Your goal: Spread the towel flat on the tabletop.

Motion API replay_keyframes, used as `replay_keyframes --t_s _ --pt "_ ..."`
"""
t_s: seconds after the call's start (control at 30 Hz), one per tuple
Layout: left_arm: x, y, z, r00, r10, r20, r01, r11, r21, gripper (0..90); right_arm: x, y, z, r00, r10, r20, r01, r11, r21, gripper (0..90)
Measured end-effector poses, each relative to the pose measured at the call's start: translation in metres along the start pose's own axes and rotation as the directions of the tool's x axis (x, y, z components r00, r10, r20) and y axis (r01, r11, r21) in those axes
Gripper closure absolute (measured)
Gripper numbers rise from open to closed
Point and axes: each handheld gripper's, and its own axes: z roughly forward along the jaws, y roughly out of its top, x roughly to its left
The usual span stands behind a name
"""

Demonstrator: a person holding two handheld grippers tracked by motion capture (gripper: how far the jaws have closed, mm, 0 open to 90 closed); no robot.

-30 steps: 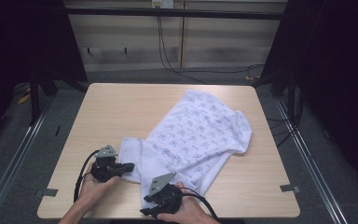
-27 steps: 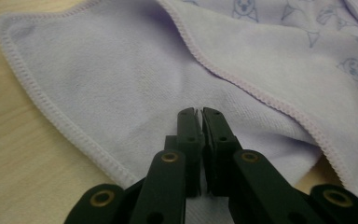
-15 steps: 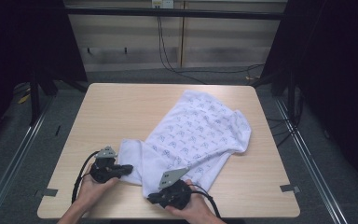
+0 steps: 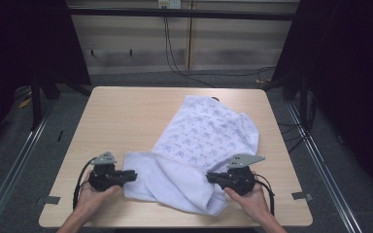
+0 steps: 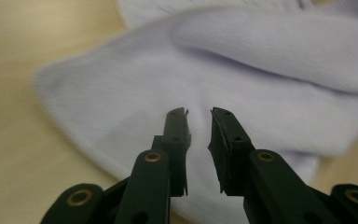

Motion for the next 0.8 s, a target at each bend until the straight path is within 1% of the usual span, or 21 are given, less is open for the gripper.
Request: replay_keyframes --t_s 0.03,0.1,0.13,0.17,0.2,0.23,0.27,0.3,0.33,0.37,0.4,0.43,0.47,0.5,0.53,0.57,0.6,0.63,0.67,0.73,0.8 --pt "0.009 0.003 0.000 0.9996 -0.023 -0.015 0.023 0.9997 -0.013 74.5 -0.003 -0.003 -0.001 1.0000 0.003 0.003 -0.003 1.000 0.004 86.6" --pt "0.023 0.008 0.002 0.9975 -0.039 -0.059 0.038 0.9992 -0.015 72.2 -0.007 -0.006 -0.002 0.9999 0.012 0.011 -0.012 1.000 0.008 86.6" --pt "0.029 0.008 0.003 0.9961 -0.044 -0.077 0.041 0.9987 -0.031 70.0 -0.009 -0.007 -0.002 0.9998 0.016 0.012 -0.016 1.000 0.008 86.6" --pt "0.033 0.008 0.005 0.9955 -0.058 -0.075 0.055 0.9978 -0.037 68.3 -0.009 -0.008 -0.002 0.9997 0.019 0.013 -0.019 1.000 0.010 86.6" --pt "0.036 0.009 0.007 0.9955 -0.056 -0.076 0.055 0.9983 -0.020 66.8 -0.009 -0.008 -0.002 0.9997 0.020 0.015 -0.020 1.000 0.013 86.5" --pt "0.037 0.010 0.008 0.9957 -0.031 -0.087 0.030 0.9995 -0.014 63.8 -0.009 -0.008 -0.003 0.9997 0.018 0.015 -0.018 1.000 0.015 86.5" --pt "0.036 0.011 0.008 0.9949 -0.026 -0.098 0.024 0.9996 -0.016 62.8 -0.009 -0.009 -0.002 0.9997 0.020 0.011 -0.020 1.000 0.014 86.5" --pt "0.036 0.012 0.010 0.9938 -0.033 -0.106 0.031 0.9993 -0.022 61.5 -0.010 -0.009 -0.002 0.9999 0.013 0.010 -0.014 1.000 0.015 86.5" --pt "0.037 0.013 0.012 0.9948 -0.034 -0.096 0.031 0.9991 -0.030 59.2 -0.009 -0.009 -0.001 0.9998 0.015 0.010 -0.015 1.000 0.016 86.5" --pt "0.037 0.013 0.014 0.9947 -0.029 -0.099 0.027 0.9994 -0.024 58.3 -0.009 -0.009 -0.001 0.9998 0.016 0.009 -0.016 1.000 0.016 86.5" --pt "0.037 0.014 0.017 0.9956 -0.018 -0.092 0.017 0.9998 -0.010 58.6 -0.009 -0.010 -0.001 0.9998 0.019 0.007 -0.019 1.000 0.016 86.4" --pt "0.037 0.013 0.021 0.9972 -0.018 -0.073 0.017 0.9998 -0.008 62.8 -0.009 -0.010 -0.001 0.9998 0.019 0.007 -0.020 1.000 0.018 86.5" --pt "0.036 0.013 0.023 0.9980 -0.007 -0.062 0.007 1.0000 0.004 71.3 -0.010 -0.010 -0.001 0.9998 0.020 0.007 -0.020 1.000 0.019 86.4" --pt "0.034 0.013 0.025 0.9996 -0.001 -0.029 0.001 1.0000 0.008 80.9 -0.010 -0.011 -0.001 0.9996 0.026 0.009 -0.026 0.999 0.020 86.4" --pt "0.032 0.013 0.024 0.9996 0.020 -0.018 -0.020 0.9998 0.008 88.2 -0.011 -0.011 -0.002 0.9997 0.024 0.008 -0.024 1.000 0.020 86.5" --pt "0.029 0.015 0.023 0.9998 0.019 -0.005 -0.019 0.9998 0.000 88.5 -0.013 -0.011 -0.003 0.9996 0.027 0.008 -0.027 0.999 0.017 86.5" --pt "0.025 0.016 0.020 0.9998 0.017 0.008 -0.016 0.9998 -0.015 88.6 -0.016 -0.010 -0.006 0.9991 0.041 0.012 -0.041 0.999 0.007 86.5" --pt "0.021 0.017 0.015 0.9992 0.020 0.035 -0.019 0.9993 -0.034 88.6 -0.019 -0.009 -0.010 0.9987 0.047 0.018 -0.047 0.999 -0.007 86.6" --pt "0.016 0.018 0.010 0.9985 0.021 0.051 -0.018 0.9983 -0.056 88.7 -0.022 -0.008 -0.015 0.9977 0.060 0.030 -0.060 0.998 -0.021 86.6" --pt "0.005 0.019 -0.002 0.9952 0.039 0.090 -0.031 0.9952 -0.093 88.7 -0.028 -0.005 -0.029 0.9964 0.075 0.041 -0.072 0.995 -0.066 86.6" --pt "-0.006 0.019 -0.013 0.9921 0.052 0.114 -0.037 0.9911 -0.128 88.7 -0.030 -0.003 -0.045 0.9950 0.080 0.061 -0.073 0.992 -0.101 86.6"
